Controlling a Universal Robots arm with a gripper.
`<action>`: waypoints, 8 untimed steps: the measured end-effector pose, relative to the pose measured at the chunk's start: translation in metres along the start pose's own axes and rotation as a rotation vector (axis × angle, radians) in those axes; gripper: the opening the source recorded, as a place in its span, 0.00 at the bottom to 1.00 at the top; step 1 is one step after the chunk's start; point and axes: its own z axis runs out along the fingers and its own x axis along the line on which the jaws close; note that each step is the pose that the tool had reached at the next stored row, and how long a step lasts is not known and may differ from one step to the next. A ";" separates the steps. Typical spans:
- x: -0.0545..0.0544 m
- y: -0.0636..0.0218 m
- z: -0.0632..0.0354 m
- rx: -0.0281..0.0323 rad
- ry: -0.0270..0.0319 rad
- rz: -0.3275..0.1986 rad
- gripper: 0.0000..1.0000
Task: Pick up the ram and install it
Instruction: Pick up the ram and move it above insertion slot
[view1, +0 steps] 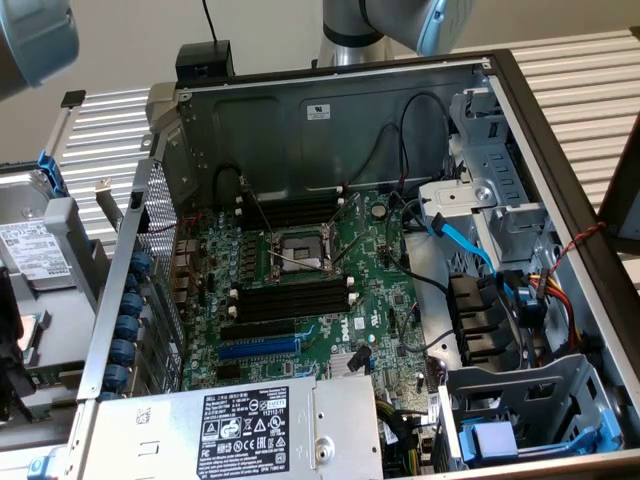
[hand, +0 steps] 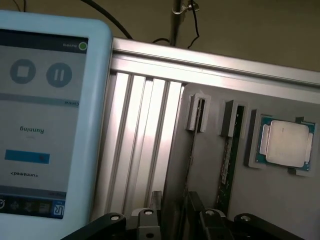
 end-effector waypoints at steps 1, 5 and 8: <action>0.000 -0.0001 0.0001 0.0000 -0.0001 0.000 0.35; -0.006 -0.0010 0.0017 0.0001 -0.0001 0.000 0.35; -0.007 -0.0012 0.0055 0.0000 0.0000 0.000 0.35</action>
